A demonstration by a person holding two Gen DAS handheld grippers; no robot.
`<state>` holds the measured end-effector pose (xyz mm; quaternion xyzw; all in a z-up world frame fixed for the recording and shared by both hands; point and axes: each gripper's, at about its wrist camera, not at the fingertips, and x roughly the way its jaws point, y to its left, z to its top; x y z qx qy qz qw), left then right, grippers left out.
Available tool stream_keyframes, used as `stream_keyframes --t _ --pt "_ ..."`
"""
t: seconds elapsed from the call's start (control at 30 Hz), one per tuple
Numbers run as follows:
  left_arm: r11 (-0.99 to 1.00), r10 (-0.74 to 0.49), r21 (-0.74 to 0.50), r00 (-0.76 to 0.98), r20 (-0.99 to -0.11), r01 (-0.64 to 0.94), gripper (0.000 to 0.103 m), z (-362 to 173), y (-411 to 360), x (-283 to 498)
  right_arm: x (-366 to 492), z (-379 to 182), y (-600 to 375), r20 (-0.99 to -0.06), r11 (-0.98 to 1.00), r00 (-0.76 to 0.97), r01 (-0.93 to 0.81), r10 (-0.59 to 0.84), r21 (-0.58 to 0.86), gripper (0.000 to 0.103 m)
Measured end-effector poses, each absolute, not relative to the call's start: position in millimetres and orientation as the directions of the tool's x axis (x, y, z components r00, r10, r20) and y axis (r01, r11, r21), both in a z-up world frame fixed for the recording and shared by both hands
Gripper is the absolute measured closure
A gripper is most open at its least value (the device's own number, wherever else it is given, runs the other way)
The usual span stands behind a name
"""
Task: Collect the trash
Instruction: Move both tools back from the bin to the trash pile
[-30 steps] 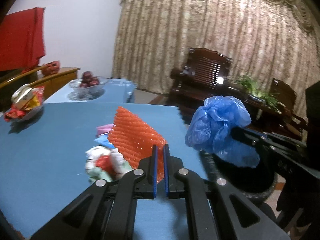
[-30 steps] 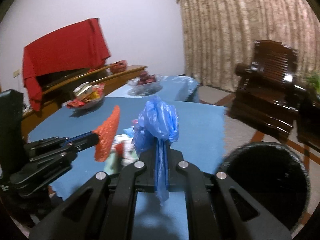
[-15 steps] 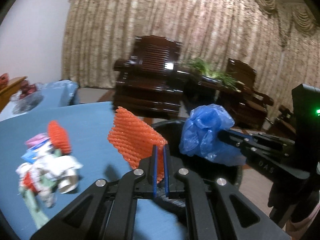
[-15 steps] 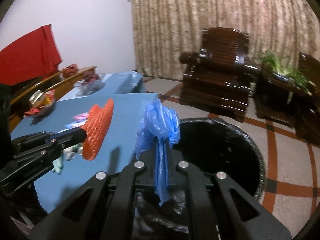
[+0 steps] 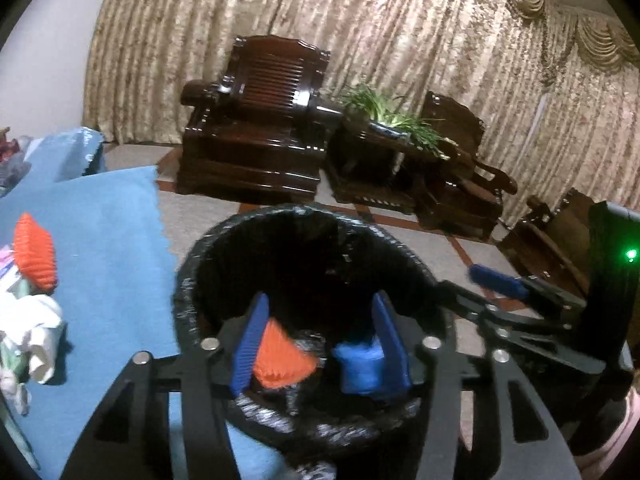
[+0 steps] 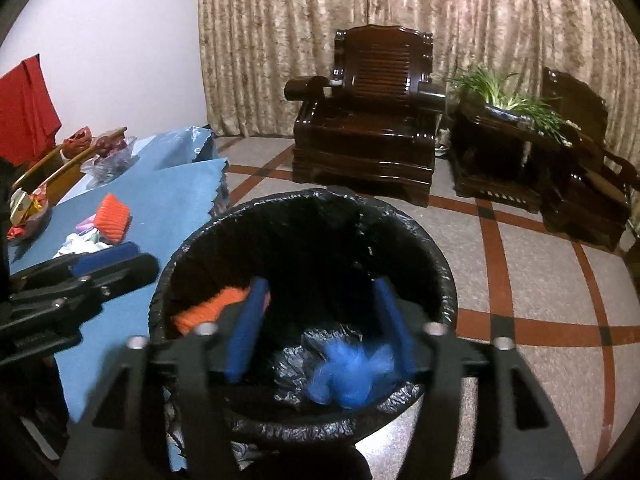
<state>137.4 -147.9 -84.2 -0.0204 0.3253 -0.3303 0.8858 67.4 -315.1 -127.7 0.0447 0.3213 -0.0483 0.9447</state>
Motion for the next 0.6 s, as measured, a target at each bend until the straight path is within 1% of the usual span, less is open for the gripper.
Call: stream_keyframes --t 0.03,0.07,0.1,0.2,0.27,0.37,0.6 --pt "0.791 -0.587 -0.243 0.582 -0.562 0.562 0.042 -84 -142 135 67 -127 -314 -0.606 0.991 0.792 0.121 -0.066 0.050 0.020" --pt "0.805 -0.570 -0.231 0.604 -0.557 0.546 0.038 -82 -133 132 66 -126 -309 -0.598 0.992 0.799 0.117 -0.067 0.046 0.015" --pt "0.817 -0.555 -0.221 0.620 -0.555 0.533 0.034 -81 -125 131 66 -123 -303 -0.589 0.993 0.806 0.106 -0.057 0.048 0.012" --pt "0.864 -0.486 -0.178 0.686 -0.542 0.472 0.025 -76 -94 122 67 -117 -287 -0.571 0.996 0.821 0.058 -0.010 0.065 0.009" --pt "0.887 -0.444 -0.152 0.720 -0.532 0.435 0.022 -74 -78 117 70 -111 -272 -0.558 0.997 0.829 0.017 0.028 0.074 0.009" --pt "0.931 -0.353 -0.111 0.775 -0.525 0.349 0.021 -70 -40 106 71 -109 -244 -0.548 0.995 0.832 -0.058 0.091 0.078 0.009" --pt "0.984 -0.178 -0.071 0.828 -0.532 0.166 0.020 -73 35 95 83 -110 -180 -0.556 0.975 0.801 -0.189 0.220 0.114 0.009"
